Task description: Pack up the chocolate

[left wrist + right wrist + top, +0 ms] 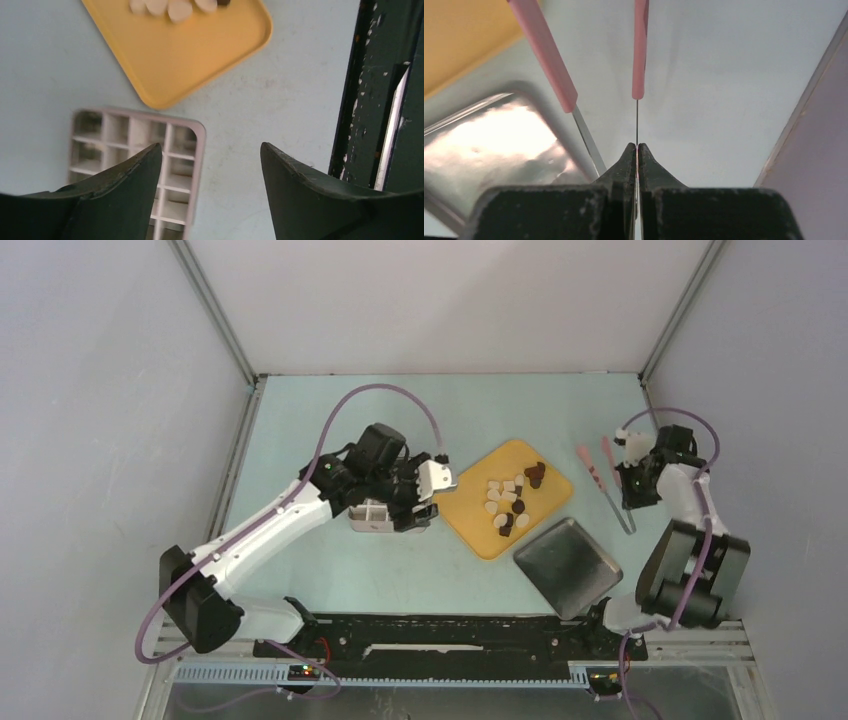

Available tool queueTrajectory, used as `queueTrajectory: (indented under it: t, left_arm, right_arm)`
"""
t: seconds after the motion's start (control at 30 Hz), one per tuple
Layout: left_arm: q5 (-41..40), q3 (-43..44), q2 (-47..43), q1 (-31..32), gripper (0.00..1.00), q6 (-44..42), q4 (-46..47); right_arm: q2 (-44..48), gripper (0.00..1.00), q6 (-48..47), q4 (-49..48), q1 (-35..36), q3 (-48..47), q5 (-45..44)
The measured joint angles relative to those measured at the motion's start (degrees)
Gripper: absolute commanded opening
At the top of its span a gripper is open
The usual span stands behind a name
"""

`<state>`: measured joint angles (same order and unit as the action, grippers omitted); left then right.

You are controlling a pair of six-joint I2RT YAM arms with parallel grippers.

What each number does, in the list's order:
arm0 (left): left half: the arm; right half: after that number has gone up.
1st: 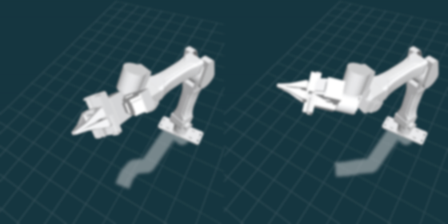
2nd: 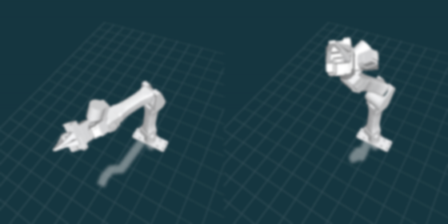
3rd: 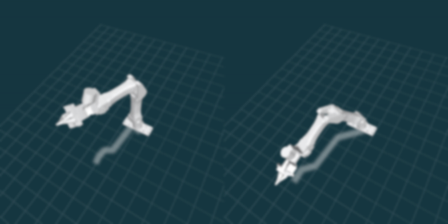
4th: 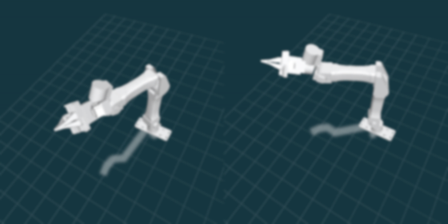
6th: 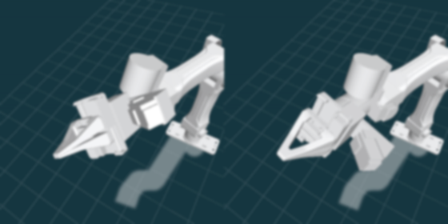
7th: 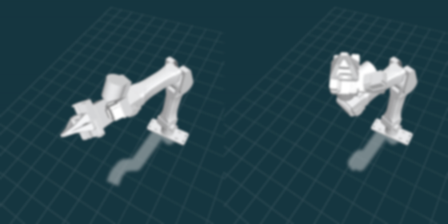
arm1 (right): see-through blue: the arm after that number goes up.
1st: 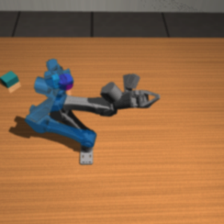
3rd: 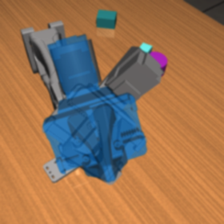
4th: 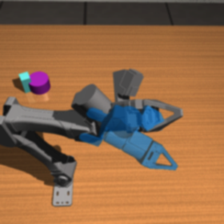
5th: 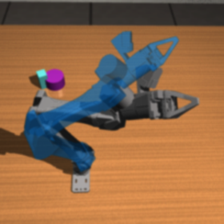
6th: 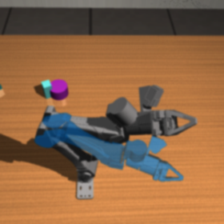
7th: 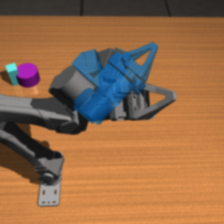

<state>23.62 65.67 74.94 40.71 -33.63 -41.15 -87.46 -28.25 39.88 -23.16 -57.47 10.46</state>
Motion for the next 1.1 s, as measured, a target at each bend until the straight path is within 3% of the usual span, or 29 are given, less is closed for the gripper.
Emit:
queueTrajectory:
  t: [0.13, 0.33, 0.53, 0.77, 1.1]
  left_arm:
    - [0.7, 11.6, 2.3, 3.8, 0.7, -3.2, -3.5]
    - [0.7, 28.8, 9.8, 10.2, 0.62, -7.5, -8.5]
    - [-2.2, 30.8, 13.8, 15.0, 0.61, -9.5, -12.7]
    - [-10.0, 20.2, 14.1, 16.7, 0.55, -8.9, -10.7]
    - [-14.4, 19.8, 14.5, 16.9, 0.5, -8.3, -6.8]
  right_arm:
    - [10.0, 0.0, -2.3, 3.3, 9.0, -0.1, 1.4]
    - [15.8, 0.0, -4.8, 10.2, 30.4, -0.1, 8.6]
    - [18.2, 0.0, -4.4, 14.8, 44.1, -0.1, 10.6]
    - [18.4, 0.0, -4.3, 18.1, 47.0, -0.1, 11.3]
    - [19.8, 0.0, -4.3, 18.9, 47.3, -0.1, 12.4]
